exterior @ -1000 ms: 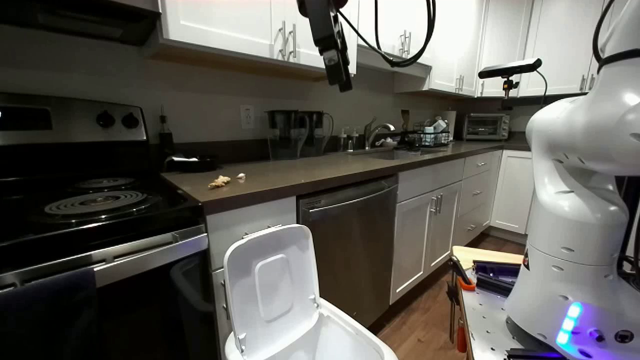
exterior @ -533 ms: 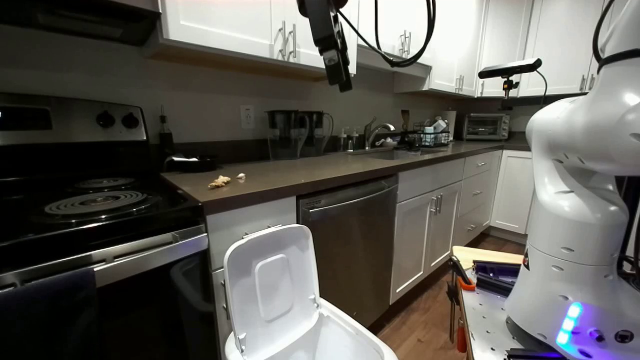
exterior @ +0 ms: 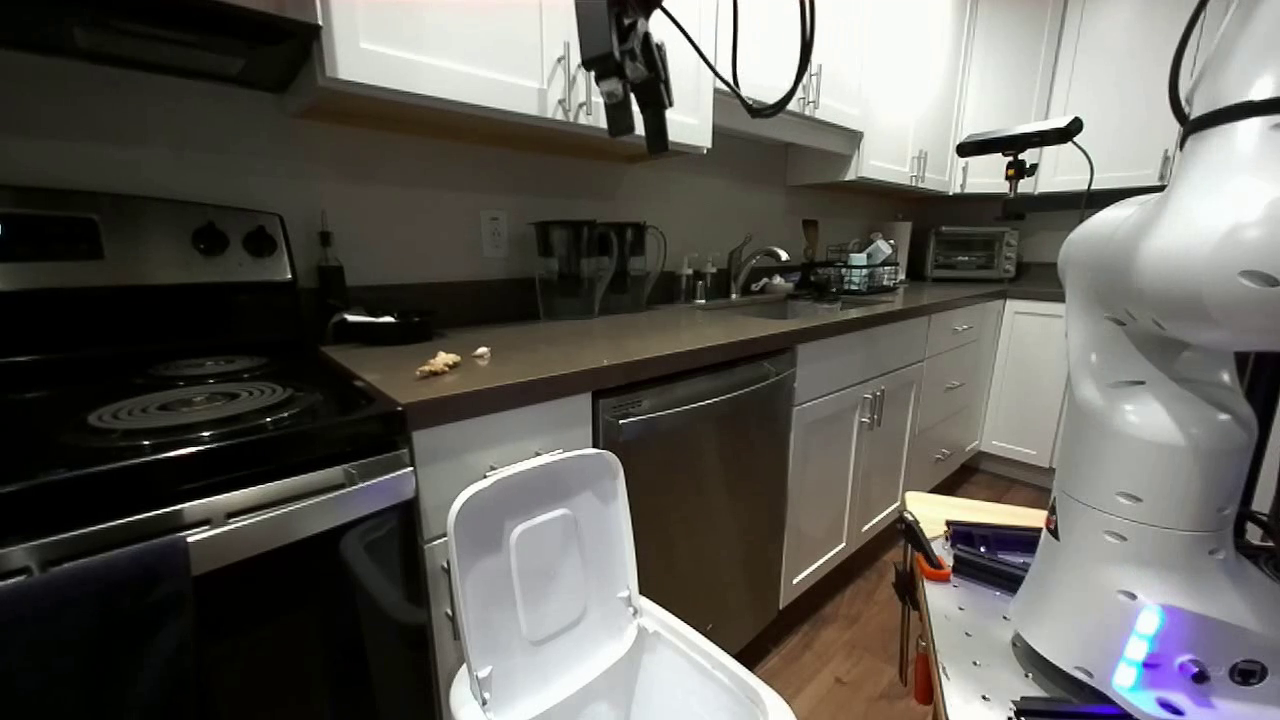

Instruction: Throw the object into the open bin

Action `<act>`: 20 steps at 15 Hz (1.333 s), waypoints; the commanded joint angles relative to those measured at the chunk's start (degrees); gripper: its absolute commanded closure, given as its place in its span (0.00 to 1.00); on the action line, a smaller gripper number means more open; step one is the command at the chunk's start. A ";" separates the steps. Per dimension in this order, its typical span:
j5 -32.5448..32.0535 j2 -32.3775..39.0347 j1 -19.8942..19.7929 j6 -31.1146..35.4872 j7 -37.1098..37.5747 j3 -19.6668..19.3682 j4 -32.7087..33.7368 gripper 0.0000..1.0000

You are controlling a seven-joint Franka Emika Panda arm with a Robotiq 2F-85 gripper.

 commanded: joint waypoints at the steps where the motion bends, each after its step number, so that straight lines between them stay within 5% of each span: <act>1: -0.63 9.57 -1.97 -0.90 -1.75 -2.32 12.53 0.00; 6: 0.24 21.38 -2.41 5.30 0.09 -3.86 25.27 0.00; 11: -1.51 30.74 -1.34 18.80 4.42 -4.04 31.13 0.00; 13: 0.16 33.71 -1.75 17.30 1.30 -3.75 34.20 0.00; 14: -0.14 30.68 -1.71 18.97 2.58 -4.03 29.75 0.00; 20: -0.41 36.29 -1.13 25.03 5.51 -4.18 31.94 0.00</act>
